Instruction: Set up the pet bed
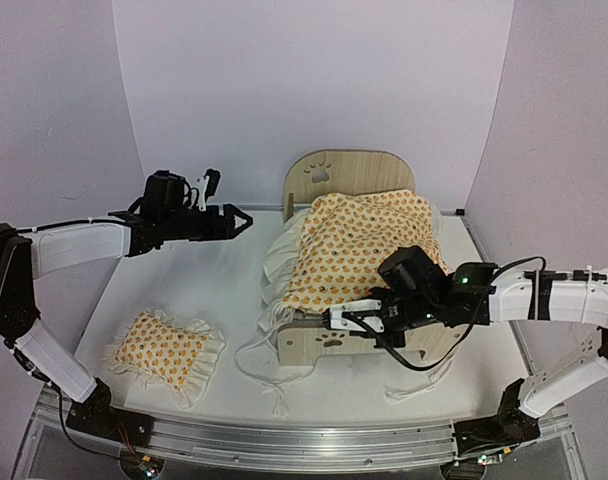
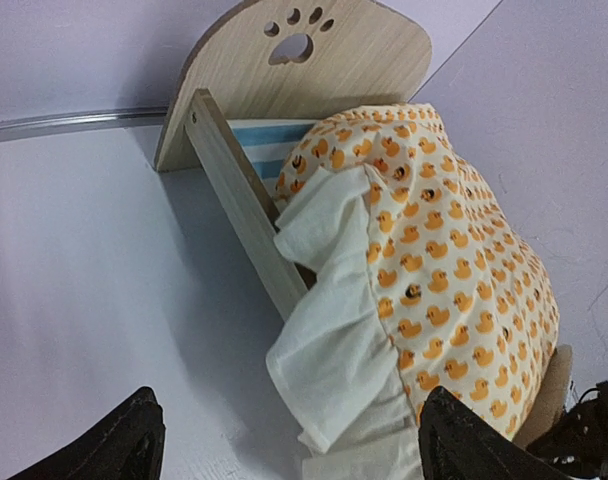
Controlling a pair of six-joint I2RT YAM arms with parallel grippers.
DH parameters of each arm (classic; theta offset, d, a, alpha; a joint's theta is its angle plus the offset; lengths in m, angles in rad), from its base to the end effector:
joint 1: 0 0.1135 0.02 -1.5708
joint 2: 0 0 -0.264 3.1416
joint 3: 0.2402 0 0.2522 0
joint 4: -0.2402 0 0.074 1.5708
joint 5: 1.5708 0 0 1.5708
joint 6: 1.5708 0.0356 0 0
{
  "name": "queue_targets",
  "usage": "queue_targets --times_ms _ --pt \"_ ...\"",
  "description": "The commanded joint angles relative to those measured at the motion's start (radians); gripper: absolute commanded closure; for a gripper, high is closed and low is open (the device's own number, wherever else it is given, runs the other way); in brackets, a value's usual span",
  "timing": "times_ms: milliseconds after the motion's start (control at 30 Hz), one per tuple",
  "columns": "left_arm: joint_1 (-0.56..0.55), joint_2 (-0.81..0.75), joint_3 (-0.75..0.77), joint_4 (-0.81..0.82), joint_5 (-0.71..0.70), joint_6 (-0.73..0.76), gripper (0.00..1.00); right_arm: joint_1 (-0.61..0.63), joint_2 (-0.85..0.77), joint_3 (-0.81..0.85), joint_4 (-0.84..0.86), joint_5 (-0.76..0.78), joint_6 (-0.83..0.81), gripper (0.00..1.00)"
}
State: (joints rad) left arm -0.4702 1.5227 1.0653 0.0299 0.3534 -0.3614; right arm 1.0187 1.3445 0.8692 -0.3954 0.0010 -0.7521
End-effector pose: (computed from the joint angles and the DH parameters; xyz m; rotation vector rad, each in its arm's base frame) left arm 0.3076 -0.1702 0.2783 0.3497 2.0521 -0.8752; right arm 0.1451 0.2355 0.2282 -1.8926 1.5480 0.1174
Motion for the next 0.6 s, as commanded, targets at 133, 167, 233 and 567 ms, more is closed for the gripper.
queue_targets --times_ms 133,167,233,567 --pt "0.01 0.083 0.102 0.085 0.047 -0.015 0.12 0.005 -0.136 0.054 -0.147 0.226 0.001 0.02" --pt "0.01 0.101 0.125 0.086 0.036 -0.006 0.12 0.029 -0.154 0.079 -0.172 0.191 0.079 0.02" --pt "0.01 0.141 0.173 0.094 0.015 0.009 0.12 0.042 -0.179 0.145 -0.204 0.146 0.298 0.02" --pt "-0.005 0.455 0.458 0.116 -0.032 -0.232 0.18 -0.148 0.019 0.518 -0.654 0.324 1.477 0.02"
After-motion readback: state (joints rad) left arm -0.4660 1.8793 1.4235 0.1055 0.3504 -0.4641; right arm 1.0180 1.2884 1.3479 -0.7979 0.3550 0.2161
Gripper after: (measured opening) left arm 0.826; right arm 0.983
